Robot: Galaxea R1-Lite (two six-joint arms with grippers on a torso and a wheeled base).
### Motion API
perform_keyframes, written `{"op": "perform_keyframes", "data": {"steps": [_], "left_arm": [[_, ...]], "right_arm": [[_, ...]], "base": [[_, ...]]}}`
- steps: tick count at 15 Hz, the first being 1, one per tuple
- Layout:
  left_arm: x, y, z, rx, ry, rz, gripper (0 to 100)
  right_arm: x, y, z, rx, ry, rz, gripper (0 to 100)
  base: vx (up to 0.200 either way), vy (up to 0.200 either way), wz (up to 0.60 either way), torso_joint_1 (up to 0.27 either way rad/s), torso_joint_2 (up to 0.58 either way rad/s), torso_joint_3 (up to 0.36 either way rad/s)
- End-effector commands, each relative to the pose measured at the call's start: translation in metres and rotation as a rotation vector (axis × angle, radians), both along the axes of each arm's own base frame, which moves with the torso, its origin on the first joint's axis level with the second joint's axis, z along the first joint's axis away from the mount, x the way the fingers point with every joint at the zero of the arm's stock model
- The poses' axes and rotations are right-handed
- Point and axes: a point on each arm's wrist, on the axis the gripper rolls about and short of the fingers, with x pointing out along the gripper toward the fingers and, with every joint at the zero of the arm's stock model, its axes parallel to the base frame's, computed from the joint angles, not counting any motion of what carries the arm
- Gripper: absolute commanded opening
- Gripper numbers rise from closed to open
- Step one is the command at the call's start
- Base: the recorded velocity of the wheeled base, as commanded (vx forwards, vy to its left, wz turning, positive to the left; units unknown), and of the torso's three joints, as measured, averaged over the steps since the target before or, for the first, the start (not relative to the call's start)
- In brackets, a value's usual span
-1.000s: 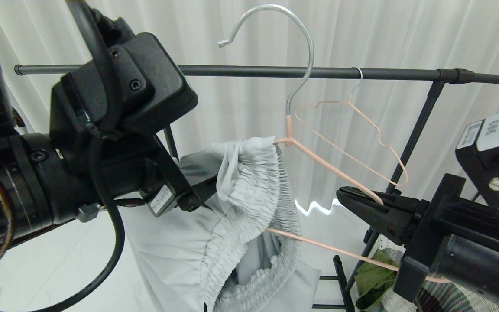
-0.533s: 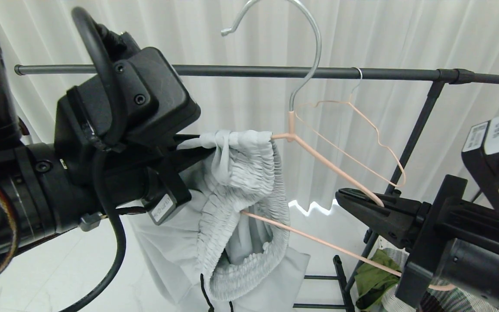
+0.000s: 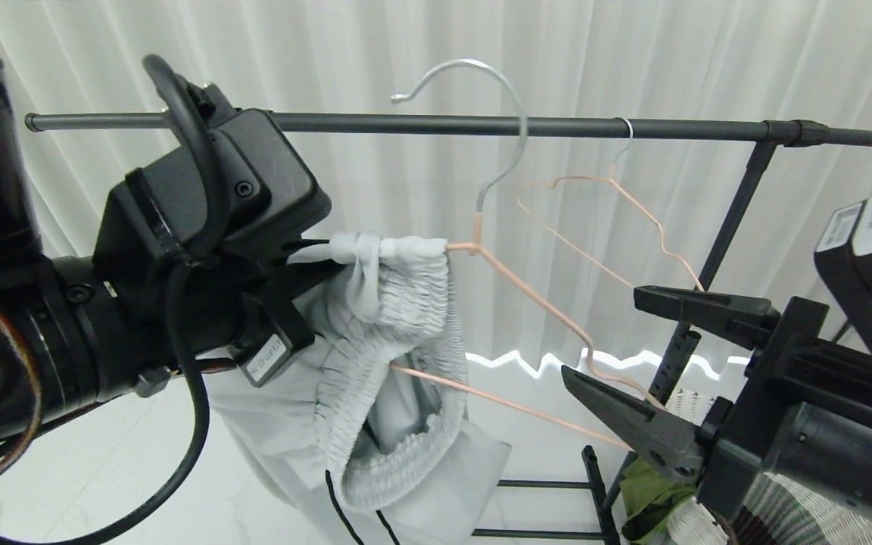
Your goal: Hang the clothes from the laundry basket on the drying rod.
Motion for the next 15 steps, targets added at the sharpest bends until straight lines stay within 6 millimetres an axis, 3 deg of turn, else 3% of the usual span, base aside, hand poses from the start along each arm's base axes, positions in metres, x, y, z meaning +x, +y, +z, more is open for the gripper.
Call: {"op": "perform_keyframes", "data": {"steps": [1, 3, 7, 12, 15], "left_arm": [[0.003, 0.008, 0.000, 0.003, -0.007, 0.066, 0], [0.011, 0.012, 0.001, -0.023, -0.050, 0.147, 0], [0.028, 0.000, -0.003, -0.150, -0.176, 0.209, 0], [0.023, -0.009, 0.008, -0.277, -0.209, 0.170, 0], [0.019, -0.015, 0.014, -0.309, -0.215, 0.137, 0]], "right_arm": [[0.002, -0.004, 0.002, 0.004, -0.006, -0.023, 100], [0.002, -0.004, 0.002, 0.004, -0.006, -0.023, 100], [0.002, 0.007, -0.004, -0.011, 0.024, 0.002, 100], [0.005, 0.038, -0.020, 0.076, 0.227, 0.015, 100], [0.033, 0.061, -0.023, 0.128, 0.279, -0.075, 100]], "base": [[0.000, 0.000, 0.00, 0.000, 0.00, 0.000], [0.000, 0.000, 0.00, 0.000, 0.00, 0.000], [0.000, 0.000, 0.00, 0.000, 0.00, 0.000], [0.000, 0.000, 0.00, 0.000, 0.00, 0.000], [0.000, 0.000, 0.00, 0.000, 0.00, 0.000]]}}
